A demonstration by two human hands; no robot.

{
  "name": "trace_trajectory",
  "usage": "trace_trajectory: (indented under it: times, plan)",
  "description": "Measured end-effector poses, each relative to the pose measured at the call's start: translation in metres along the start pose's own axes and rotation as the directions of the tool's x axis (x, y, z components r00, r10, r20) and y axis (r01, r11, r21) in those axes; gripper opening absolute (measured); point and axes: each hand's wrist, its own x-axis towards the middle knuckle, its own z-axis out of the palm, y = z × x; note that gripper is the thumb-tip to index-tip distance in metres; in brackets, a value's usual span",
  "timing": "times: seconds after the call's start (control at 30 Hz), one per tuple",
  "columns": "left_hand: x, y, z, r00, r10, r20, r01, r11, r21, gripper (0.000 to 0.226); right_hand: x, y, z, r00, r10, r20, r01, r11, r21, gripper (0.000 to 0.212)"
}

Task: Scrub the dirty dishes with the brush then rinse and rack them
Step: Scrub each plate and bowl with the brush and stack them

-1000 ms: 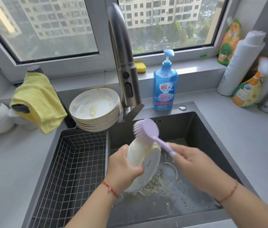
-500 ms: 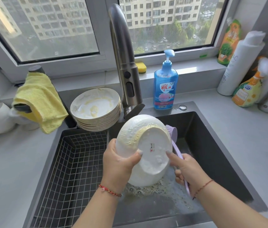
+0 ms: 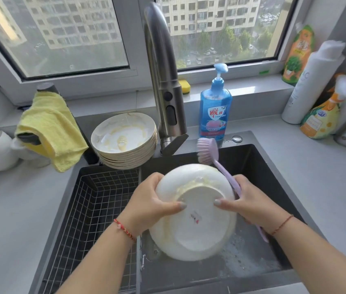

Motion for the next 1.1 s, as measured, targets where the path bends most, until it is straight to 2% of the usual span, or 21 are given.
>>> trace_trajectory:
  times: [0.1,0.2,0.27,0.33,0.43,0.57,0.63,0.7,0.77,0.83,0.87,0.9,0.97,1.03,1.1]
  plan:
    - [0.005,0.010,0.002,0.987,0.048,0.153,-0.085,0.964,0.251,0.048,-0.003,-0.011,0.000,0.995,-0.095,0.041,0.103,0.946,-0.307,0.068]
    - [0.003,0.010,0.011,0.971,0.114,0.208,-0.179,0.929,0.323,0.040,-0.006,-0.012,0.005,0.986,-0.164,0.025,0.160,0.893,-0.421,0.067]
    - [0.001,0.008,0.017,0.972,0.152,0.181,-0.206,0.921,0.330,0.038,-0.007,-0.011,0.006,0.978,-0.207,-0.038,0.178,0.911,-0.373,0.062]
    - [-0.001,0.006,0.020,0.977,0.185,0.110,-0.211,0.921,0.328,0.037,-0.008,-0.009,0.005,0.957,-0.238,-0.163,0.192,0.947,-0.259,0.049]
    - [-0.001,0.001,0.017,0.979,0.199,-0.047,-0.175,0.936,0.306,0.037,-0.017,-0.002,0.001,0.930,-0.172,-0.325,0.159,0.985,-0.068,0.028]
    - [0.001,-0.004,0.011,0.963,0.181,-0.200,-0.112,0.943,0.312,0.039,-0.029,0.010,0.008,0.968,0.016,-0.250,0.023,0.988,0.153,0.033]
    - [0.000,-0.003,0.013,0.959,0.182,-0.217,-0.106,0.942,0.320,0.039,-0.035,0.003,0.013,0.971,-0.018,-0.237,0.051,0.990,0.134,0.037]
    - [0.000,-0.003,0.016,0.957,0.168,-0.237,-0.090,0.947,0.309,0.038,-0.045,-0.013,0.016,0.968,-0.145,-0.205,0.157,0.987,0.042,0.042]
    - [0.004,0.000,0.018,0.952,0.115,-0.282,-0.035,0.961,0.276,0.036,-0.059,-0.026,0.021,0.960,-0.261,-0.105,0.249,0.962,-0.115,0.047]
    - [0.005,0.006,0.021,0.957,0.133,-0.258,-0.025,0.923,0.383,0.037,-0.072,-0.036,0.030,0.955,-0.296,0.009,0.283,0.903,-0.322,0.049]
    - [0.004,0.007,0.022,0.951,0.177,-0.252,-0.051,0.898,0.437,0.037,-0.073,-0.039,0.031,0.954,-0.300,0.024,0.285,0.877,-0.388,0.049]
    - [0.002,0.008,0.021,0.948,0.158,-0.277,-0.031,0.910,0.414,0.037,-0.072,-0.040,0.031,0.954,-0.301,0.007,0.277,0.870,-0.408,0.050]
    - [-0.002,0.004,0.018,0.943,0.130,-0.306,-0.039,0.957,0.287,0.037,-0.062,-0.033,0.023,0.958,-0.264,-0.113,0.222,0.930,-0.294,0.050]
    - [-0.007,0.000,0.013,0.936,0.150,-0.318,-0.076,0.970,0.233,0.038,-0.048,-0.020,0.012,0.969,-0.127,-0.214,0.104,0.988,-0.114,0.040]
    - [-0.010,-0.001,0.011,0.937,0.152,-0.315,-0.097,0.978,0.184,0.037,-0.042,-0.009,0.008,0.979,0.035,-0.201,-0.034,0.999,0.009,0.033]
